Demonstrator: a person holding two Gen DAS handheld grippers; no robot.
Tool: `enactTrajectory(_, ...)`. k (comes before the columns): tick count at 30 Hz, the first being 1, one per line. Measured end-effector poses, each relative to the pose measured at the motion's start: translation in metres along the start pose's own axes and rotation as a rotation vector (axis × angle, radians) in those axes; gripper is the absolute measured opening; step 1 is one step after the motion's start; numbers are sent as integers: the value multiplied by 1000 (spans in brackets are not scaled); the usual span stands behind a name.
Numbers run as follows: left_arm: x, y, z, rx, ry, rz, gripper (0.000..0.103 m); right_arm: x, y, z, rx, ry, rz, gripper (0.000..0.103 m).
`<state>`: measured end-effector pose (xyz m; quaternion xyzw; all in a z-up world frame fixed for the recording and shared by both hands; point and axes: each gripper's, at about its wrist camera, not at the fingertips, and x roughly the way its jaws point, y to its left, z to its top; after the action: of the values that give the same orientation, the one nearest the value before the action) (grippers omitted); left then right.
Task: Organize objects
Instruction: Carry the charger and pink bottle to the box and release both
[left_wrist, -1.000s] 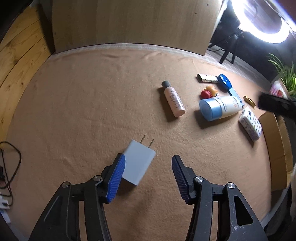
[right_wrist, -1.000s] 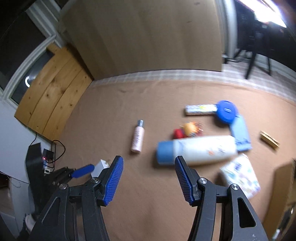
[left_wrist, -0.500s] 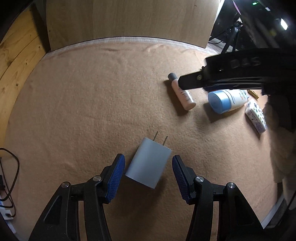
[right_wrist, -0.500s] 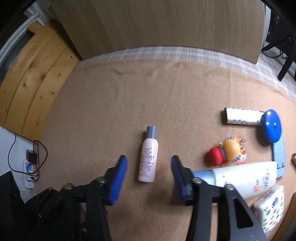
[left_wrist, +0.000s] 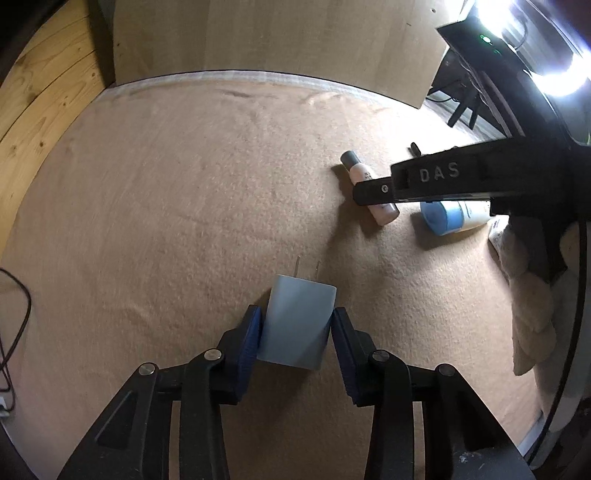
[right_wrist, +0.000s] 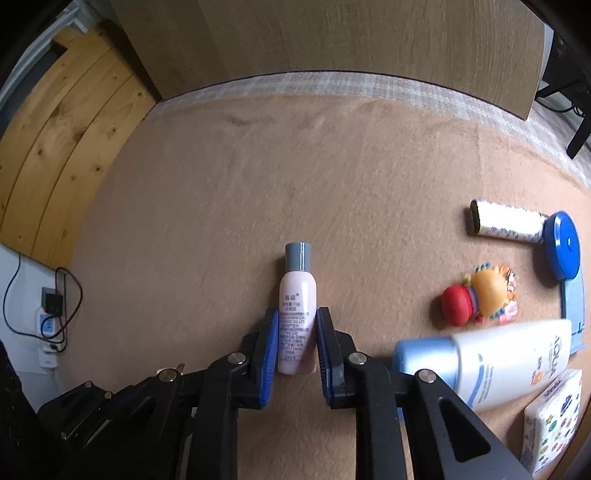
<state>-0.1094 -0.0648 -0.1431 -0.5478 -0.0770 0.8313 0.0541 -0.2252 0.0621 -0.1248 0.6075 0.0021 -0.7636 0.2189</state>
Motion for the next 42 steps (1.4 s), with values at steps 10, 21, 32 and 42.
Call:
enactTrajectory(10, -13, 1, -28, -81, 3, -36, 41, -29, -12, -63, 12, -7, 65, 18)
enactTrajectory(21, -24, -32, -31, -95, -6, -87, 40, -127, -77, -146, 113, -165, 68, 18)
enactTrajectory(32, -37, -143, -6, 61, -37, -211, 40, -223, -176, -237, 299, -334, -103, 18)
enactTrajectory(42, -33, -278, 14, 264, -45, -316, 40, -251, -253, -288, 431, -375, -186, 18)
